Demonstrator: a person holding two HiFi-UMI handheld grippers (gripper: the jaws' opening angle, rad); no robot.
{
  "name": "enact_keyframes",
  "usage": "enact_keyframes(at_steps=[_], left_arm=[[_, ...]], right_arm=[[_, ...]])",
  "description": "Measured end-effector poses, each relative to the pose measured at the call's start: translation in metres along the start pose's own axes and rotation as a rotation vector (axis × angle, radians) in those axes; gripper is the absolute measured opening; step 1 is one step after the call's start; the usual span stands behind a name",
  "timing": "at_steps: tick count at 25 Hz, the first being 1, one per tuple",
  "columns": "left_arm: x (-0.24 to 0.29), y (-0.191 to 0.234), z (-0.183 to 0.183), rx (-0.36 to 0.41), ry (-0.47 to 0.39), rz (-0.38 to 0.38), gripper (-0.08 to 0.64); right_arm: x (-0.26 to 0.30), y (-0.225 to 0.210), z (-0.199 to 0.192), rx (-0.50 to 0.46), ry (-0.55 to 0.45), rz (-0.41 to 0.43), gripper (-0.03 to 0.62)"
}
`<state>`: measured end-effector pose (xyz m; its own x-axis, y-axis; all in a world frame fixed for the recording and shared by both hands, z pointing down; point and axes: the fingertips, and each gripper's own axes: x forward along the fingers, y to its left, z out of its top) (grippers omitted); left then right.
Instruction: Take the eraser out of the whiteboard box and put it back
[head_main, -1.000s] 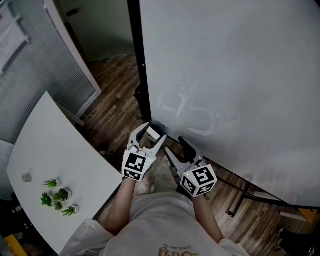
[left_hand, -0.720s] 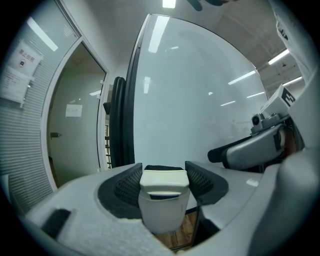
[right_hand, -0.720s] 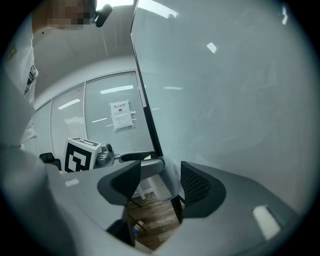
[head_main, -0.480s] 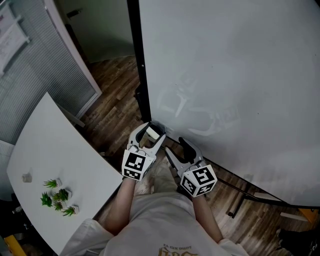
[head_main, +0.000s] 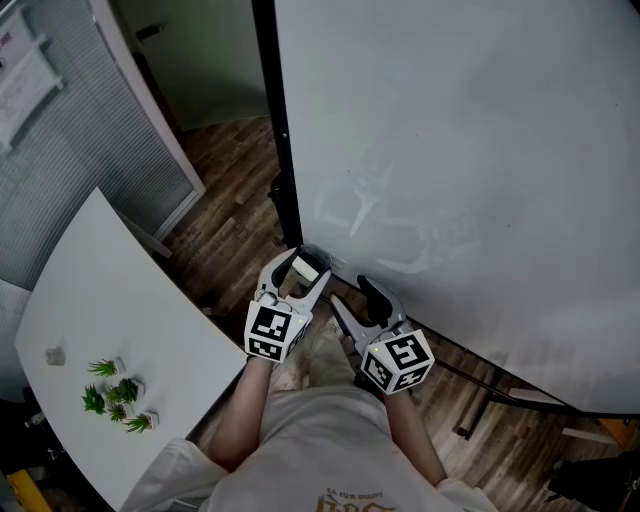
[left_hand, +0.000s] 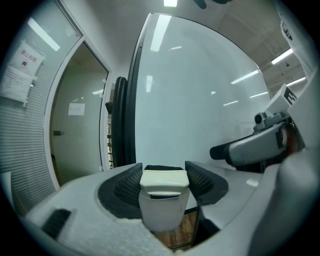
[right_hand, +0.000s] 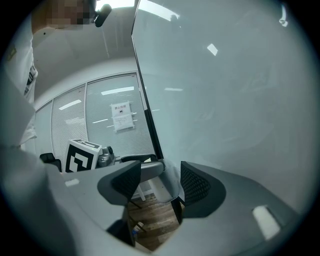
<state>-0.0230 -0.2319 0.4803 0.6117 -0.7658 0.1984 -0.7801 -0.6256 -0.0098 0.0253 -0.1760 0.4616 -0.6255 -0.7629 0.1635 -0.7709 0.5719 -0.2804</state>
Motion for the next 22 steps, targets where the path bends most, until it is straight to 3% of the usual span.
enact_keyframes(at_steps=[22], left_arm=[[-0.0016,0.0023,-0.0029,-0.021,0.012,0.015,0.267]], right_arm=[[-0.0064,-0.0010,0.0035,-0.010,-0.011,-0.005,0.244]])
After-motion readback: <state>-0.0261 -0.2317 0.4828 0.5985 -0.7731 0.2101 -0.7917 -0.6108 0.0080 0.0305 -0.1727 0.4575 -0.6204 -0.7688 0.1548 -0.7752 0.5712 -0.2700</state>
